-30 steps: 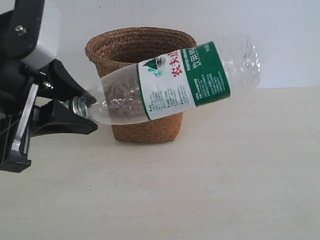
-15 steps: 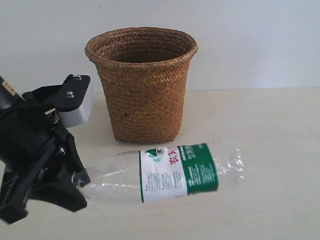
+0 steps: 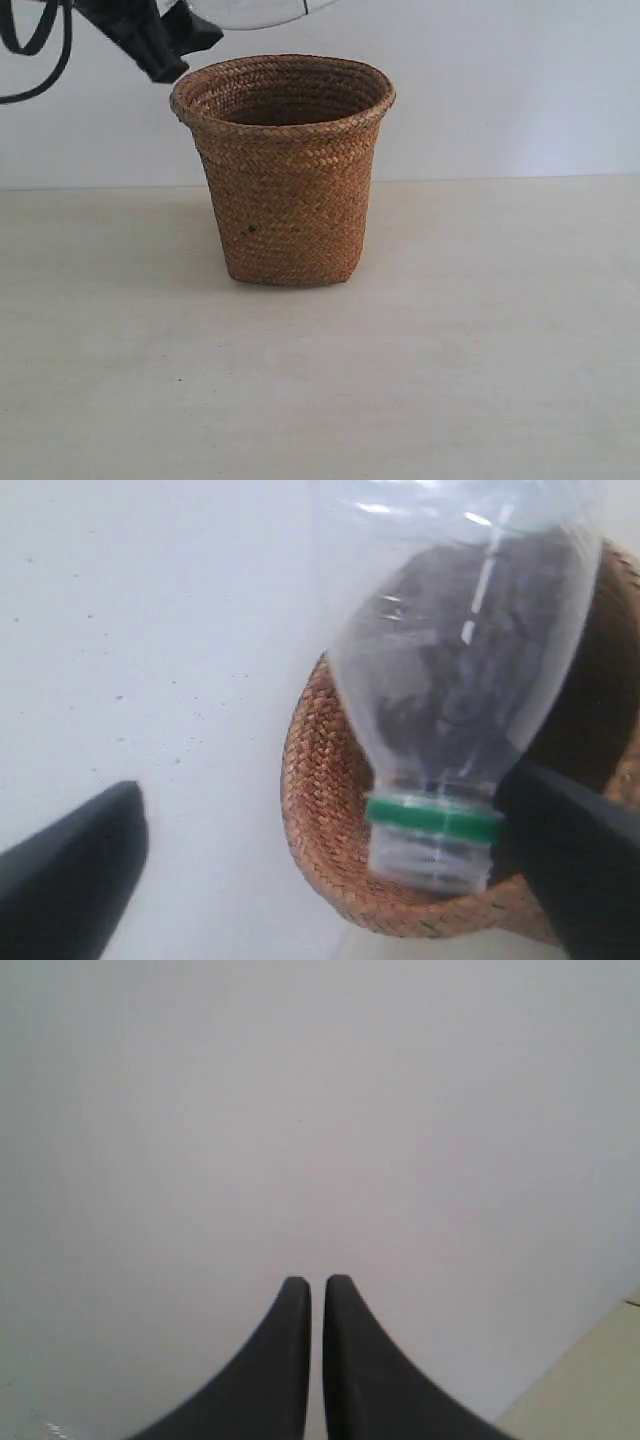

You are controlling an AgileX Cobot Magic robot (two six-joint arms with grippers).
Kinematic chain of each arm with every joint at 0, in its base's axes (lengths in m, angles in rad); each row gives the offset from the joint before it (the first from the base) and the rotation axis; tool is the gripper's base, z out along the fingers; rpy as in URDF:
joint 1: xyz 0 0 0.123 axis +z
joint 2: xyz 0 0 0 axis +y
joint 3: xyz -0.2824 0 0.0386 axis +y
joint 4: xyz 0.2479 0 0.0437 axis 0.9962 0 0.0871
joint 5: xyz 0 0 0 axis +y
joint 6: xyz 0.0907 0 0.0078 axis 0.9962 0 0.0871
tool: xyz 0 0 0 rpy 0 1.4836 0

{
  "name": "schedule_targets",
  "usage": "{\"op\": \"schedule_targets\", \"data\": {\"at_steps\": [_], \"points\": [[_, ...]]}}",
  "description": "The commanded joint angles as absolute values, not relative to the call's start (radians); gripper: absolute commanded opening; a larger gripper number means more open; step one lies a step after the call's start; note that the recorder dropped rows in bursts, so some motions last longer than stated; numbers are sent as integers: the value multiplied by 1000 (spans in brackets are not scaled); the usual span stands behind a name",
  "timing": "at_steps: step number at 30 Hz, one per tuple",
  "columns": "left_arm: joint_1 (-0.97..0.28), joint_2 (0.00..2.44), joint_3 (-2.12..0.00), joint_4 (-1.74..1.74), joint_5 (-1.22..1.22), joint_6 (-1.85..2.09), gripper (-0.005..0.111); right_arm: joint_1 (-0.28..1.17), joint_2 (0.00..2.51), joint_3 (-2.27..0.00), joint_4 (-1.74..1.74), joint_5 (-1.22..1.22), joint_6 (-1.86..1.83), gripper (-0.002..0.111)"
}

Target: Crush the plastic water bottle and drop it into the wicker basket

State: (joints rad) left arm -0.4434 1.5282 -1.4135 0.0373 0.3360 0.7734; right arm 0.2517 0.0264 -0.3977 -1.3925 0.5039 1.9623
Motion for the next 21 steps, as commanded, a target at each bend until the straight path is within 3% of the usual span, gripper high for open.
{"op": "schedule_targets", "data": {"at_steps": [1, 10, 21], "points": [[-439, 1596, -1444, 176, 430, 523, 110, 249, 23, -397, -1398, 501, 1957, 1], [-439, 1588, -1442, 232, 834, 469, 110, 249, 23, -397, -1398, 501, 1957, 1], [-439, 1560, -1428, 0, 1085, 460, 109, 249, 23, -397, -1398, 501, 1957, 1]]}}
